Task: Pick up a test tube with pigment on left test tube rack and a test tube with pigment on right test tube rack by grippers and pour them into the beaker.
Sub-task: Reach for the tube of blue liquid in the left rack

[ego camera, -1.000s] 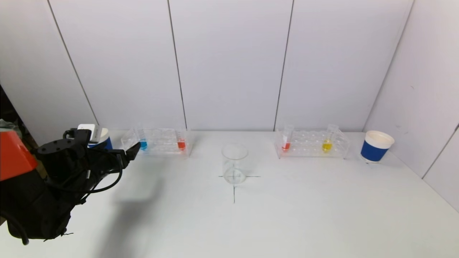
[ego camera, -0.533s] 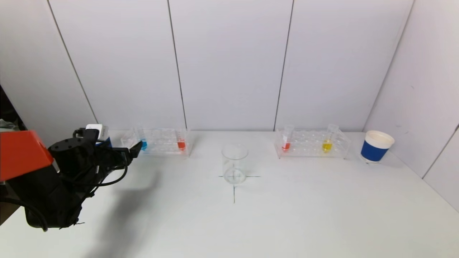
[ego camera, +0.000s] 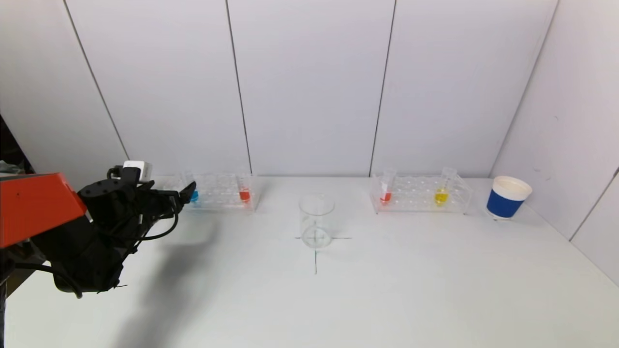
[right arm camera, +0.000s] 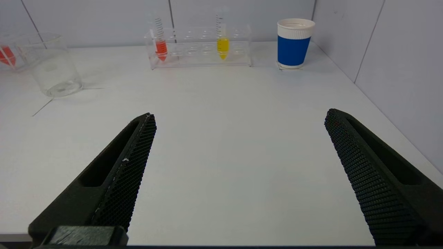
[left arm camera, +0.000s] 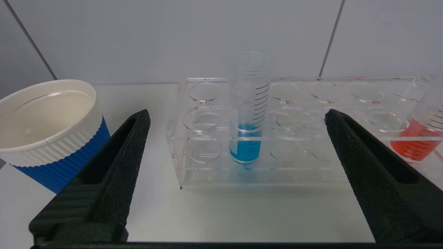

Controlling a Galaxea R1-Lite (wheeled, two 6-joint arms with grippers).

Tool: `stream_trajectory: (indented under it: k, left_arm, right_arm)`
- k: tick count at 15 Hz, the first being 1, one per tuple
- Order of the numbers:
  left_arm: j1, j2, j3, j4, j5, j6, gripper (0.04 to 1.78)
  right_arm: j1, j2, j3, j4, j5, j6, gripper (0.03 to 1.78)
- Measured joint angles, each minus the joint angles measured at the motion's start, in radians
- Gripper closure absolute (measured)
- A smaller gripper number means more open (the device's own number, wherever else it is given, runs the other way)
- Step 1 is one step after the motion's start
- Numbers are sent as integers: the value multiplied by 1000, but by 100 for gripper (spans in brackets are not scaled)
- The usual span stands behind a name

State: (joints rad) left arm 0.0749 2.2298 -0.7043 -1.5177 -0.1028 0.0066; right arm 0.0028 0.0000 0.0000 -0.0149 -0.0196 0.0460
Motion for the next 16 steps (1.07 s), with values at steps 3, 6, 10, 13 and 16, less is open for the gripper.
stream_trajectory:
  k: [3, 6, 10, 13, 16]
  left_arm:
    - [-1, 24, -33, 1, 1, 1, 6]
    - [-1, 51, -69, 1, 0, 10, 6]
    - [-3, 81, -105, 1, 0, 21, 6]
    - [-4, 100, -136, 1, 3, 23, 6]
    - [-14, 115, -163, 0, 10, 21, 6]
  right_arm:
    - [0, 0, 0, 0, 0, 0, 4]
    - [0, 0, 0, 0, 0, 0, 4]
    - [0, 0, 0, 0, 0, 0, 4]
    - [0, 0, 0, 0, 0, 1, 4]
    - [0, 0, 0, 0, 0, 1, 4]
